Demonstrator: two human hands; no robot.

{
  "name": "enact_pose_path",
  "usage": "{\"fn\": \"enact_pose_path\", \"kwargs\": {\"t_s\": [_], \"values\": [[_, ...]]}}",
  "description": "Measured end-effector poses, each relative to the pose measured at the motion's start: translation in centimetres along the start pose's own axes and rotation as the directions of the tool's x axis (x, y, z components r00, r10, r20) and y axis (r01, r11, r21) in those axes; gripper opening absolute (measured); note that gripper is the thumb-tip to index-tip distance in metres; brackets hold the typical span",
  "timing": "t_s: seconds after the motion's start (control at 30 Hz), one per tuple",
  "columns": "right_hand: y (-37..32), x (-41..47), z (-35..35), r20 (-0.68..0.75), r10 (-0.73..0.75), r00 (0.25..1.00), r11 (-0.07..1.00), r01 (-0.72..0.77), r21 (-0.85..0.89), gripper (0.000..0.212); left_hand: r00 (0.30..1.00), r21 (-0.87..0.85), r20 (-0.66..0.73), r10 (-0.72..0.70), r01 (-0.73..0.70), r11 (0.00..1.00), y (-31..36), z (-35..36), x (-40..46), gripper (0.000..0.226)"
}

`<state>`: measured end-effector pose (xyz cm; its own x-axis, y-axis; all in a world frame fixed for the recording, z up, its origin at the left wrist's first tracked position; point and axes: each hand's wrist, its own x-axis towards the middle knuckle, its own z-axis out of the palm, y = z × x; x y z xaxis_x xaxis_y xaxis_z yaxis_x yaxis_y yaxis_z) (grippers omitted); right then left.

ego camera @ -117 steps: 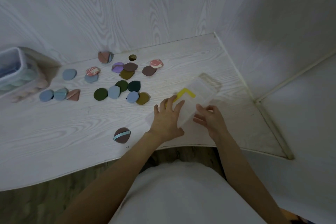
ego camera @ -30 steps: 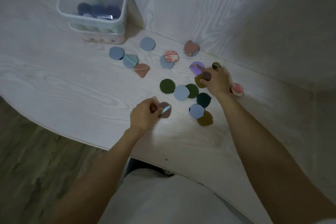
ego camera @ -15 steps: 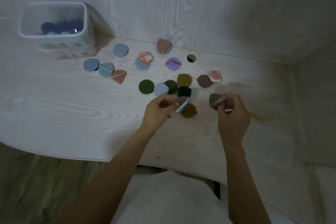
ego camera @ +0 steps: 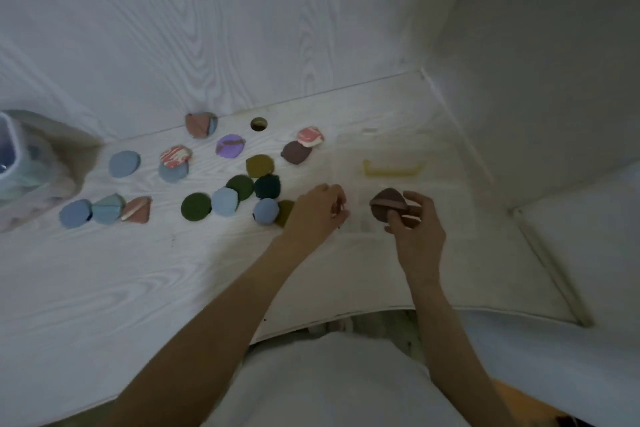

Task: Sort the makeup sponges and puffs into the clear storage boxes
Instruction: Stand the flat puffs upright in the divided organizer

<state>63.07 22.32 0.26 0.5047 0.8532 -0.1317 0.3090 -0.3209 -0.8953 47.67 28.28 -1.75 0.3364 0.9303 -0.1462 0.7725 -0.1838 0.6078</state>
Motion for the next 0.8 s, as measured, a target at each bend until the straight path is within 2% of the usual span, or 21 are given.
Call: {"fn": "enact_pose_path", "kwargs": {"t_s": [0.1,0.27,0.47,0.53,0.6,0.67,0.8], "values": [[0.2,-0.2,0.0,0.005,0.019,1.0,0.998,-0.02,0.052,0.033,0.99,0.212,0.068,0.124,-0.135,0.968,-0.4,0.5,0.5,0.021],[0.0,-0.3,0.6,0.054,-0.029,0.998,0.998,0.026,0.056,0.03,0.922,0.362,-0.003,0.387,-0.36,0.86,-2.0,0.0,0.2,0.028],[-0.4,-0.8,2.9,0.101,-0.22,0.97,0.962,0.233,-0.143,0.027,0.885,0.413,0.13,0.446,-0.458,0.787,-3.6,-1.1,-0.3,0.036],[-0.1,-0.7,4.1,0.139,-0.311,0.94,0.89,0.339,-0.305,0.024,0.882,0.414,0.137,0.451,-0.464,0.783,-3.8,-1.1,-0.4,0.039],[0.1,-0.5,5.1,0.154,-0.405,0.901,0.754,0.424,-0.502,0.02,0.881,0.415,0.149,0.45,-0.469,0.78,-4.0,-1.1,-0.6,0.04],[-0.1,-0.4,5.6,0.158,-0.459,0.874,0.638,0.448,-0.626,0.018,0.879,0.421,0.155,0.45,-0.471,0.775,-4.4,-1.0,-0.6,0.04],[0.4,-0.5,5.7,0.158,-0.425,0.891,0.588,0.405,-0.7,0.023,0.874,0.383,0.099,0.475,-0.474,0.793,-5.1,-0.8,-0.6,0.038]]}}
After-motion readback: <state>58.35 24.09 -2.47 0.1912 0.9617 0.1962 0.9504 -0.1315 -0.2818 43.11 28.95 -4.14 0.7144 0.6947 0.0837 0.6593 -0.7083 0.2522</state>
